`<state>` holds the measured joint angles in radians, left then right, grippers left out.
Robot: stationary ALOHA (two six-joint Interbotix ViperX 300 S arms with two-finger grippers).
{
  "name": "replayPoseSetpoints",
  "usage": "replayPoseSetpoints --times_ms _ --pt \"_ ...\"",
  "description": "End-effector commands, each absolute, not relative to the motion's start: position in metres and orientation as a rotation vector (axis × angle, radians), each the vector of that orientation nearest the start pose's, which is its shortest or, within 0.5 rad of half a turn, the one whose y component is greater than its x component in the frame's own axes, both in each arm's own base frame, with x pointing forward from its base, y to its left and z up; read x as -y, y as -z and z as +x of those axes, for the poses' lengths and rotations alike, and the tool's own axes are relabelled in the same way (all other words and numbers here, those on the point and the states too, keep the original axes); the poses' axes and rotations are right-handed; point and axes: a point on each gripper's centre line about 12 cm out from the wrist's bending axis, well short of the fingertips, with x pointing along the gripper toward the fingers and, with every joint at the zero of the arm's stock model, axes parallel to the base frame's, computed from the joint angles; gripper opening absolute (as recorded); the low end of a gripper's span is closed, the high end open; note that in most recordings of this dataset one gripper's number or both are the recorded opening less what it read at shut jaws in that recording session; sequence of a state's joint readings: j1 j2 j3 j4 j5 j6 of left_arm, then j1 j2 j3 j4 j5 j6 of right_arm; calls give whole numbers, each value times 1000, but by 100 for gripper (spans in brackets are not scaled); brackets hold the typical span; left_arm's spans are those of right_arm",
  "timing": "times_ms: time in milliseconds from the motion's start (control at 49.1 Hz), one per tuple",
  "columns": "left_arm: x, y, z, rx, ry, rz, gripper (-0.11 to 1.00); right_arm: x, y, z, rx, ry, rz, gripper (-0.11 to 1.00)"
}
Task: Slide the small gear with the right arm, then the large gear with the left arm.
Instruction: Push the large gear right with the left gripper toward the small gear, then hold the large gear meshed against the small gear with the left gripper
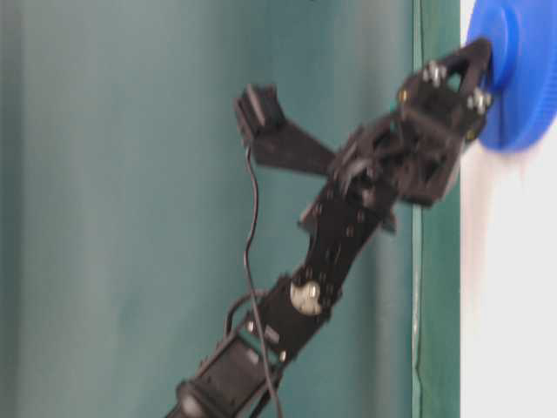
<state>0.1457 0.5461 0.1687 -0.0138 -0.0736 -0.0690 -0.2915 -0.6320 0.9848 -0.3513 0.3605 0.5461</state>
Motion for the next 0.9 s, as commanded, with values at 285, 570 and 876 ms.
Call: replayPoseSetpoints --times_ms 285,570,876 --pt "-73 -31 506 -815 -169 -136 0 84 -232 235 -621 458 255 52" --pt "-75 -29 504 -816 -174 -139 0 85 -231 240 -625 454 255 52" --pt "-76 -31 506 -798 -175 -141 0 85 -230 240 -628 454 255 52"
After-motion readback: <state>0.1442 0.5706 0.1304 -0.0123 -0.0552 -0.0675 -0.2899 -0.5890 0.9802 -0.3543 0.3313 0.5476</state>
